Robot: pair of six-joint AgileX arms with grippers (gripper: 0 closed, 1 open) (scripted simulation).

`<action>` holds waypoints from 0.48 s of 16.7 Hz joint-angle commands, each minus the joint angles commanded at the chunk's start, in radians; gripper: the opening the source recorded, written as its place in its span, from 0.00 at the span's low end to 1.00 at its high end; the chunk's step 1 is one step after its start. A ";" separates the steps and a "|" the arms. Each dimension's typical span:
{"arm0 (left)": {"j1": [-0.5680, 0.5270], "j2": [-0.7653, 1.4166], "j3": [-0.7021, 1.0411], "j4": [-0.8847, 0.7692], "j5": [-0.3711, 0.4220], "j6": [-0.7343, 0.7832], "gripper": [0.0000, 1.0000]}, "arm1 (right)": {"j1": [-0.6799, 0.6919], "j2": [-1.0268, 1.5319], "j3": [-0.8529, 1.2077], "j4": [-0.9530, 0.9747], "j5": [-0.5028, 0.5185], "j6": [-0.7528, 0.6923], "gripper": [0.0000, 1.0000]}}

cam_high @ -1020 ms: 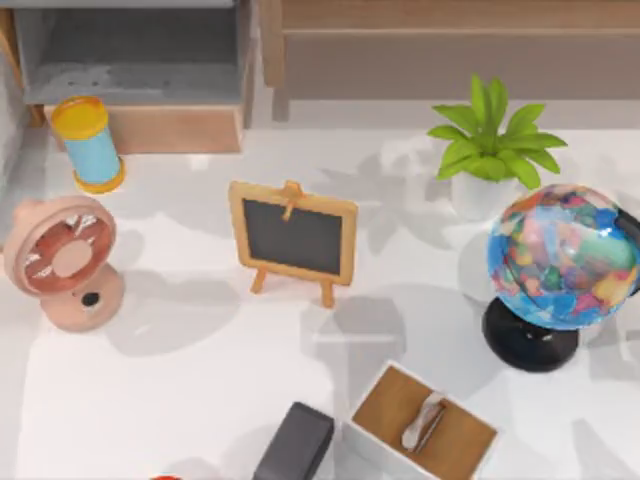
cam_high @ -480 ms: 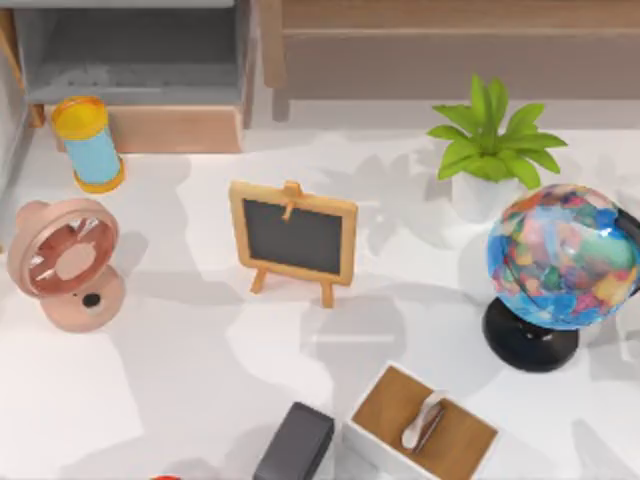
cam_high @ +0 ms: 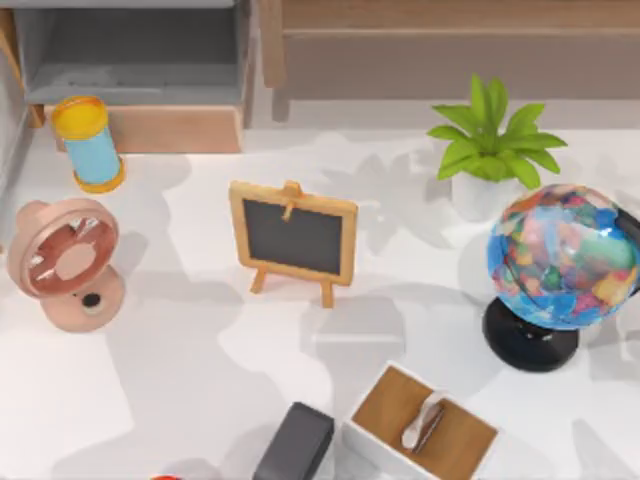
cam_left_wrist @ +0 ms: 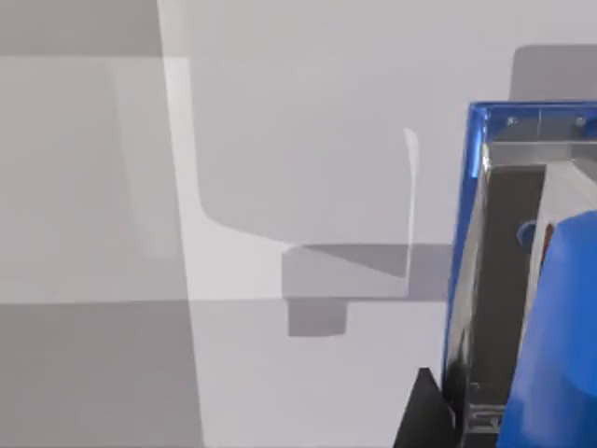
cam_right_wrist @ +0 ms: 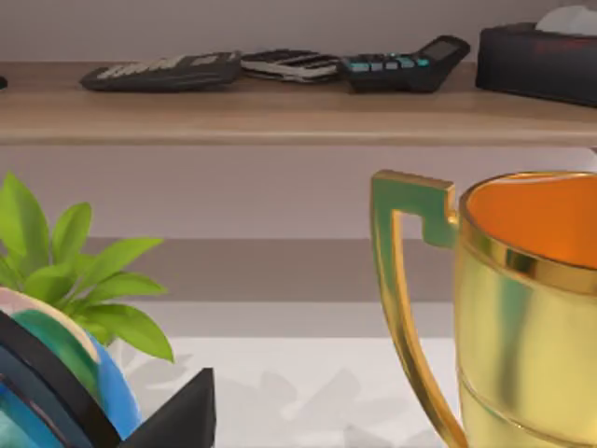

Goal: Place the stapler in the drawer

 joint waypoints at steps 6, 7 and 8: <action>-0.001 -0.008 -0.044 0.037 0.002 -0.002 0.00 | 0.000 0.000 0.000 0.000 0.000 0.000 1.00; -0.001 -0.008 -0.044 0.037 0.002 -0.002 0.00 | 0.000 0.000 0.000 0.000 0.000 0.000 1.00; -0.001 -0.008 -0.044 0.037 0.002 -0.002 0.00 | 0.000 0.000 0.000 0.000 0.000 0.000 1.00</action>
